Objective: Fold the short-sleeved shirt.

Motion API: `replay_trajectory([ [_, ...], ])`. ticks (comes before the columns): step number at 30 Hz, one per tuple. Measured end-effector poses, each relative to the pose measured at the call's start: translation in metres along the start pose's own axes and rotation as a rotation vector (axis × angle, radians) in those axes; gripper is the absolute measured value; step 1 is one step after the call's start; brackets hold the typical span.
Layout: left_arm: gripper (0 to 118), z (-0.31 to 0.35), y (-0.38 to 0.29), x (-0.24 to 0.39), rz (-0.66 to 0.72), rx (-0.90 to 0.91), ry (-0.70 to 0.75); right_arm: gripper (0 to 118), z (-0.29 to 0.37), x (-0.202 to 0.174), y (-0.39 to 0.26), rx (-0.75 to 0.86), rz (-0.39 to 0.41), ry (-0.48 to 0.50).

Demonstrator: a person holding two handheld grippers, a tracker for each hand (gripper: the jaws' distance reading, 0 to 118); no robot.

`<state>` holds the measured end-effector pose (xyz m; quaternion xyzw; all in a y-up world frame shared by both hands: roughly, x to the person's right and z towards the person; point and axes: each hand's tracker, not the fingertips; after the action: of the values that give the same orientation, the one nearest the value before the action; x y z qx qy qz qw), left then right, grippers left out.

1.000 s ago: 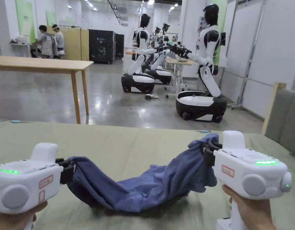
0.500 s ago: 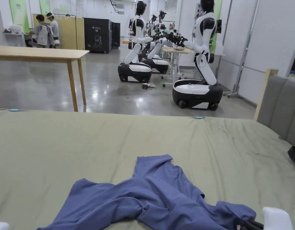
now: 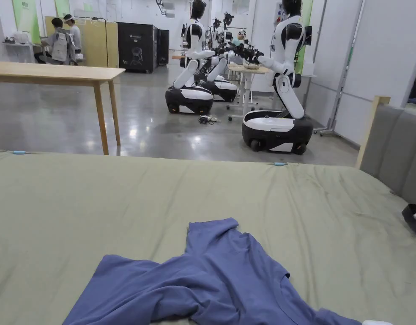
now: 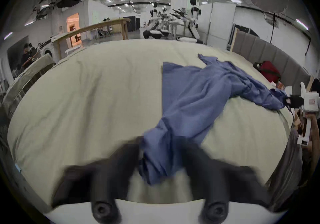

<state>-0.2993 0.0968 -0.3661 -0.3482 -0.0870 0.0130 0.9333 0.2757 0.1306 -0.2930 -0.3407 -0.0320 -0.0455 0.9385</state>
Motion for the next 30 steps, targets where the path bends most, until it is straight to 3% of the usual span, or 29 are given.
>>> replay_trajectory([
  [1, 110, 0.006, 0.0, 0.006, 0.024, 0.004, 0.017, 118, 0.007, -0.001, 0.001, 0.035, 0.0, 0.015],
  [2, 117, 0.014, -0.001, 0.005, 0.049, 0.049, 0.024, 115, 0.022, 0.002, 0.0, 0.169, 0.008, 0.039],
  [3, 117, 0.023, 0.002, 0.006, 0.049, 0.134, 0.007, 116, 0.032, 0.001, 0.002, 0.191, 0.014, 0.043],
  [7, 117, 0.056, 0.007, 0.014, 0.094, 0.176, 0.025, 117, 0.076, -0.006, 0.012, 0.314, 0.059, 0.051],
  [8, 111, 0.065, 0.007, 0.019, 0.093, 0.186, 0.034, 112, 0.085, -0.008, 0.012, 0.333, 0.07, 0.06],
  [9, 92, 0.071, 0.007, 0.024, 0.089, 0.207, 0.037, 98, 0.089, -0.009, 0.011, 0.341, 0.065, 0.071],
  [10, 54, 0.08, 0.006, 0.03, 0.064, 0.252, 0.026, 66, 0.094, -0.01, 0.008, 0.366, 0.057, 0.092],
  [11, 0, 0.085, 0.005, 0.037, 0.052, 0.284, 0.041, 4, 0.096, -0.014, 0.017, 0.371, 0.045, 0.09],
  [13, 0, 0.077, 0.001, 0.032, 0.046, 0.283, 0.129, 0, 0.094, -0.018, 0.014, 0.362, 0.038, 0.075],
  [15, 0, 0.075, -0.003, 0.028, 0.06, 0.279, 0.056, 0, 0.092, -0.018, 0.019, 0.344, 0.029, 0.093],
  [19, 0, 0.078, -0.002, 0.029, 0.066, 0.232, 0.11, 0, 0.089, -0.023, 0.016, 0.325, 0.028, 0.102],
  [22, 36, 0.056, 0.002, 0.014, 0.11, 0.137, 0.179, 0, 0.089, -0.026, 0.012, 0.305, 0.049, 0.109],
  [23, 36, 0.049, 0.001, 0.008, 0.139, 0.103, 0.183, 0, 0.087, -0.027, 0.014, 0.297, 0.051, 0.115],
  [25, 114, 0.027, -0.001, -0.003, 0.199, 0.011, 0.183, 0, 0.087, -0.029, 0.012, 0.291, 0.058, 0.123],
  [26, 116, 0.022, 0.003, -0.004, 0.175, 0.068, 0.156, 0, 0.087, -0.03, 0.011, 0.286, 0.063, 0.127],
  [30, 116, 0.004, -0.002, -0.009, 0.206, -0.004, 0.192, 0, 0.084, -0.035, 0.011, 0.265, 0.072, 0.13],
])
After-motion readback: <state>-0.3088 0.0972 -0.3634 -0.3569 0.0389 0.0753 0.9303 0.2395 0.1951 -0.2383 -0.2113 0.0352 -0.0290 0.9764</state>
